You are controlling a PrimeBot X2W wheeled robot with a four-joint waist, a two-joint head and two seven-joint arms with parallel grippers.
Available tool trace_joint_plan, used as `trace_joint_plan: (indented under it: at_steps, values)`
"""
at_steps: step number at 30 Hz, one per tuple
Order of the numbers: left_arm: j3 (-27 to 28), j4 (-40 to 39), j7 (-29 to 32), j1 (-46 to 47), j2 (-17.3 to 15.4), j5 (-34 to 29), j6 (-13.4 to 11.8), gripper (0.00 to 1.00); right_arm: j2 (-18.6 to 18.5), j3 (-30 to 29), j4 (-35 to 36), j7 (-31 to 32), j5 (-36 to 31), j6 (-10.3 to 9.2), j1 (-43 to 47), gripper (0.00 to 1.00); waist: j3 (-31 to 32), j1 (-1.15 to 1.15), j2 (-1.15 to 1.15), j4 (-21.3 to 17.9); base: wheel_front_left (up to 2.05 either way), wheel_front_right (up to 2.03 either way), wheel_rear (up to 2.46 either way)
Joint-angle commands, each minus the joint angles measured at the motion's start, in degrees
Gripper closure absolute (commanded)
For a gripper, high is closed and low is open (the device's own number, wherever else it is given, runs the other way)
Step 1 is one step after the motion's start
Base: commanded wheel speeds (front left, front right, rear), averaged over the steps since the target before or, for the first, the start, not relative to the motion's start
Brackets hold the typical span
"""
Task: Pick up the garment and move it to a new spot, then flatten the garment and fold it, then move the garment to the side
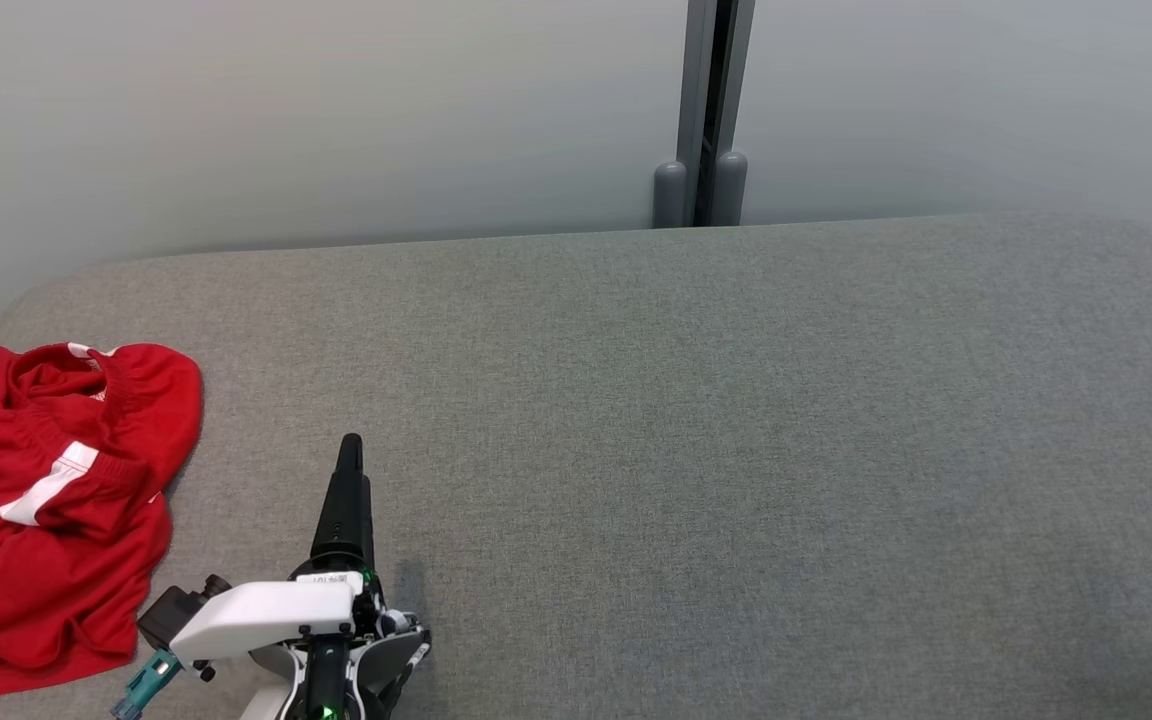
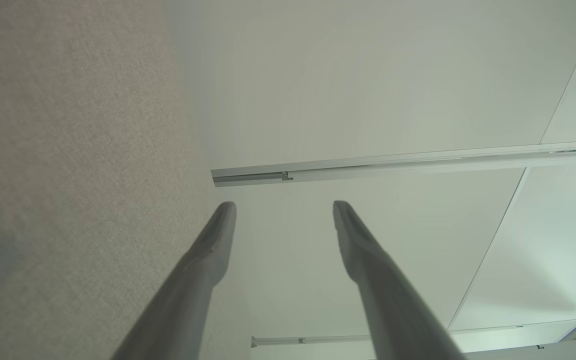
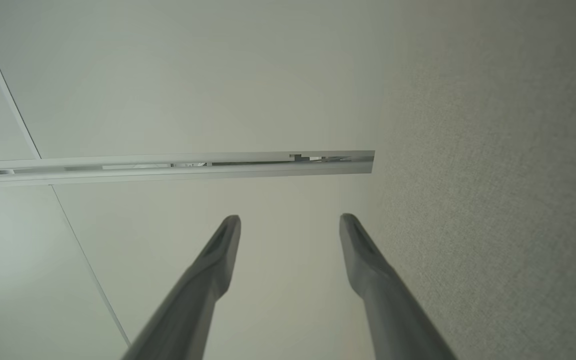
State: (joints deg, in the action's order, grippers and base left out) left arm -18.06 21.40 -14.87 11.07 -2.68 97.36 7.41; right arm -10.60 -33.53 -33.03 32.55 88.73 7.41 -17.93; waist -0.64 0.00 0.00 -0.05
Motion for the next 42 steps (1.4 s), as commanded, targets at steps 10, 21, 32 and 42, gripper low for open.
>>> trace_joint_plan:
  at_steps: [10, 21, 32, 42]
  values:
    - [1.4, -2.1, -0.1, 3.2, -1.6, -5.0, 0.0, 0.0, -1.2, 5.8, 4.5, -7.6, -6.5, 0.08, -0.1, 0.0, 0.0, 0.0, 0.0, 0.0, 0.0, 0.0, 0.0]
    - [4.6, -5.4, -0.1, 3.9, -1.7, -20.2, 0.0, 0.0, -0.9, 10.8, 11.6, -13.9, -21.3, 0.08, 1.0, 0.0, -0.1, 0.0, 0.0, 0.1, 0.0, 0.0, 0.0]
    - [6.2, -7.8, -0.1, 3.9, -1.9, -35.6, -0.2, 0.0, -1.9, 16.7, 15.7, -19.0, -36.4, 0.09, 2.0, 0.0, -0.2, 0.0, 0.0, 0.1, 0.0, 0.0, 0.0]
    - [6.9, -9.3, -0.2, 4.0, -2.5, -48.0, -1.7, 0.0, -1.0, 20.3, 18.4, -23.6, -48.3, 0.09, 2.9, 0.0, -0.1, 0.0, 0.0, 0.2, 0.0, 0.0, 0.0]
